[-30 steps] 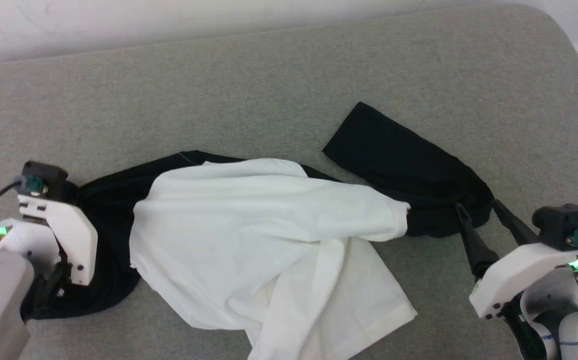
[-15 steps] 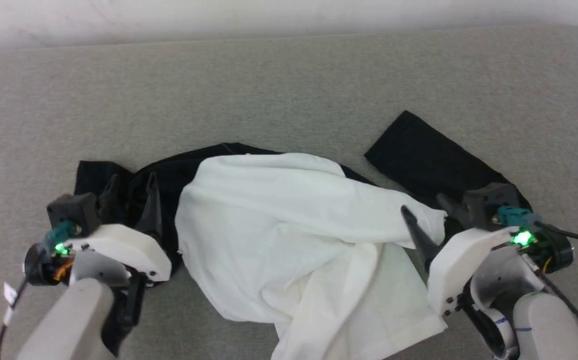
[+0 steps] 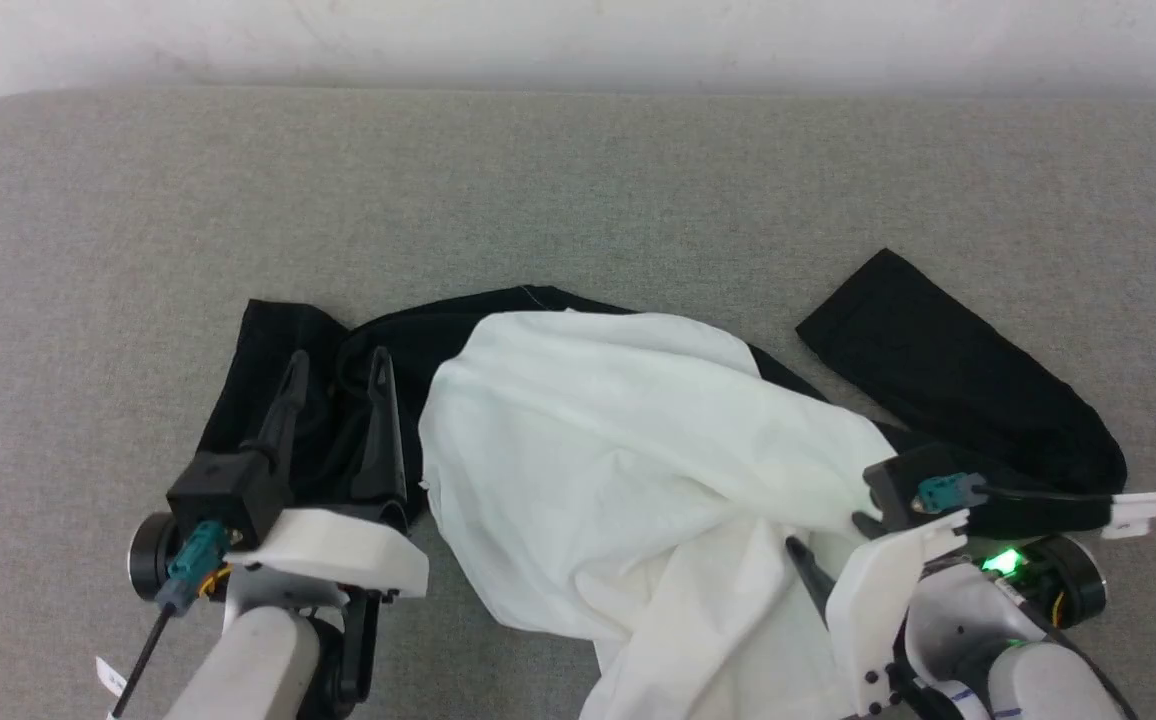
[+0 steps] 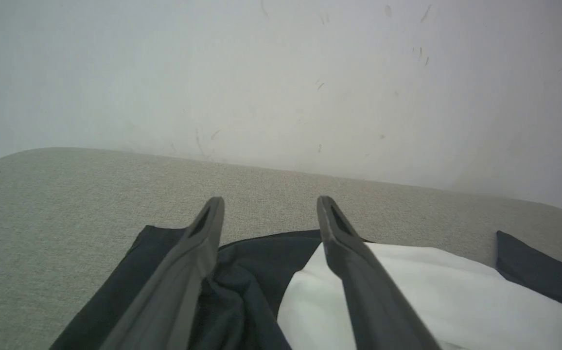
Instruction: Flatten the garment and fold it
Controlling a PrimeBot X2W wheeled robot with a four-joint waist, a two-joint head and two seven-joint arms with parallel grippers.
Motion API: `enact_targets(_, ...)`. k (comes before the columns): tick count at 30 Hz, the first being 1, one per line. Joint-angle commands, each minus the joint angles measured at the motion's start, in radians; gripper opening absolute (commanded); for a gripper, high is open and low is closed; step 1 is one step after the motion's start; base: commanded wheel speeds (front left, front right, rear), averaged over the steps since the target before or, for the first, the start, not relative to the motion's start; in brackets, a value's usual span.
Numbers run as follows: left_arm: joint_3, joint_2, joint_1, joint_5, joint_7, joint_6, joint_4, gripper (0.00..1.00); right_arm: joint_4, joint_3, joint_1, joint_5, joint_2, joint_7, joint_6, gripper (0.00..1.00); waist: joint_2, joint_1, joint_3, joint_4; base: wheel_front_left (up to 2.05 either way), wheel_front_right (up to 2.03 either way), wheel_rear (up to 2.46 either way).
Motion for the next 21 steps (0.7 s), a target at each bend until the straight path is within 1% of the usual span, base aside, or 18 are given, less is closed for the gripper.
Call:
enact_targets(1,0.015,-0.017,0.023,0.019,-0.004,-0.018,-0.001,1.00,0.022,0.009,0.004,-0.011,0.005,0.014,-0.001,1.00,-0.0001,0.0001,0.004,0.005,0.00,0.00,0.00)
enact_targets(3,0.030,-0.029,0.032,0.033,-0.004,-0.030,0.003,1.00,0.055,0.026,-0.005,-0.017,0.002,0.025,-0.001,1.00,-0.0001,0.0001,0.007,0.006,0.00,0.00,0.00)
enact_targets(4,0.039,-0.036,0.035,0.037,-0.004,-0.036,0.004,1.00,0.075,0.034,-0.010,-0.015,0.000,0.032,-0.001,0.85,-0.0001,0.0001,0.008,0.005,0.00,0.00,0.00)
enact_targets(5,0.048,-0.042,0.039,0.042,-0.005,-0.042,0.006,1.00,0.094,0.044,-0.015,-0.013,-0.005,0.038,-0.001,0.43,-0.0001,0.0001,0.008,0.005,0.00,0.00,0.00)
enact_targets(6,0.056,-0.046,0.042,0.047,-0.005,-0.050,0.010,1.00,0.110,0.056,-0.020,-0.005,-0.009,0.042,-0.001,0.24,-0.0001,0.0001,0.007,0.005,0.00,0.00,0.00)
enact_targets(7,0.063,-0.050,0.046,0.051,-0.005,-0.057,0.014,1.00,0.122,0.064,-0.025,0.005,-0.012,0.041,-0.001,0.00,-0.0001,0.0001,0.006,0.004,0.00,0.00,0.00)
enact_targets(10,0.083,-0.059,0.059,0.063,-0.005,-0.074,0.027,1.00,0.141,0.104,-0.026,0.064,-0.016,0.054,-0.001,0.00,-0.0001,0.0001,-0.009,-0.003,0.00,0.00,0.00)
enact_targets(13,0.096,-0.068,0.075,0.074,-0.005,-0.087,0.039,1.00,0.112,0.176,0.002,0.168,-0.039,0.109,-0.001,0.00,-0.0001,0.0001,-0.032,-0.008,0.00,0.00,0.00)
enact_targets(15,0.102,-0.072,0.084,0.079,-0.005,-0.095,0.047,1.00,0.065,0.221,0.037,0.233,-0.071,0.163,-0.001,0.00,-0.0001,0.0001,-0.047,-0.011,0.00,0.00,0.00)
enact_targets(18,0.113,-0.076,0.099,0.084,-0.005,-0.103,0.053,1.00,-0.012,0.254,0.100,0.275,-0.136,0.247,-0.001,0.00,-0.0001,0.0001,-0.064,-0.019,0.00,0.00,0.00)
enact_targets(19,0.116,-0.077,0.104,0.086,-0.005,-0.105,0.053,1.00,-0.038,0.248,0.119,0.277,-0.150,0.260,-0.001,0.20,-0.0001,0.0001,-0.067,-0.021,0.00,0.00,0.00)
enact_targets(20,0.119,-0.078,0.107,0.087,-0.005,-0.108,0.054,1.00,-0.068,0.236,0.131,0.273,-0.160,0.254,-0.001,0.92,-0.0001,0.0001,-0.069,-0.023,0.00,0.00,0.00)
enact_targets(21,0.121,-0.079,0.109,0.088,-0.005,-0.110,0.054,1.00,-0.096,0.214,0.141,0.266,-0.161,0.239,-0.001,1.00,-0.0001,0.0001,-0.070,-0.025,0.00,0.00,0.00)
